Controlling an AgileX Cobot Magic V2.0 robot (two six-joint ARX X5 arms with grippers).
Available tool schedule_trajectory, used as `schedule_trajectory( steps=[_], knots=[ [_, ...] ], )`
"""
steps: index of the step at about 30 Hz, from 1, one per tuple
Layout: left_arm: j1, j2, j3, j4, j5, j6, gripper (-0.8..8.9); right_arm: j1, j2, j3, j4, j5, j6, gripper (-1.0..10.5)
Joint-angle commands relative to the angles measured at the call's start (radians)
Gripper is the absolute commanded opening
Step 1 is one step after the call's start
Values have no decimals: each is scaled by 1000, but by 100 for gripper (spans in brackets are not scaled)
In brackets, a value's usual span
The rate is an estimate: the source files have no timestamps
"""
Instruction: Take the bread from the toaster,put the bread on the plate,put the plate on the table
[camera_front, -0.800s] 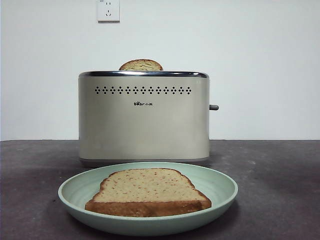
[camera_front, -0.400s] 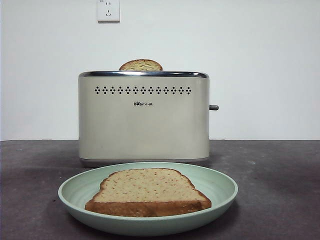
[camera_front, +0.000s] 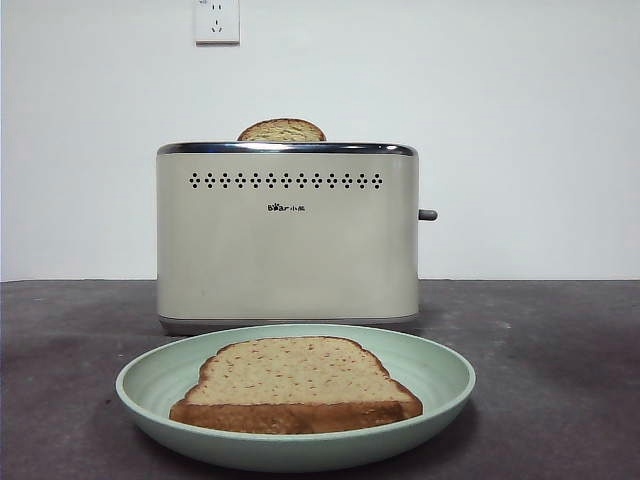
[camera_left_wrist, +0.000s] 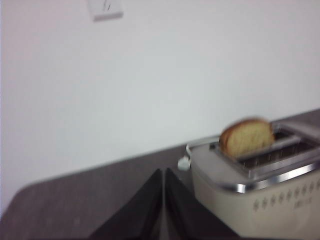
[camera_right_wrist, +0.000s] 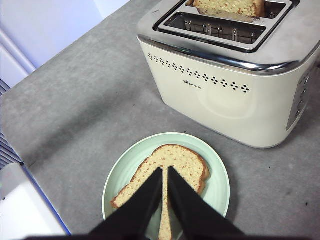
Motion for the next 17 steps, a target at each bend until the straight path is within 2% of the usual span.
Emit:
schedule_trajectory(
  steps=[1, 10, 17],
  knots=[
    [19, -54, -80, 19, -19, -35, 8, 10, 6, 13, 11, 4, -9, 4],
    [56, -217, -340, 24, -55, -109, 8, 10, 6, 13, 11, 4, -9, 4],
    [68, -304, -468, 36, -89, -145, 8, 10, 6, 13, 11, 4, -9, 4]
  ],
)
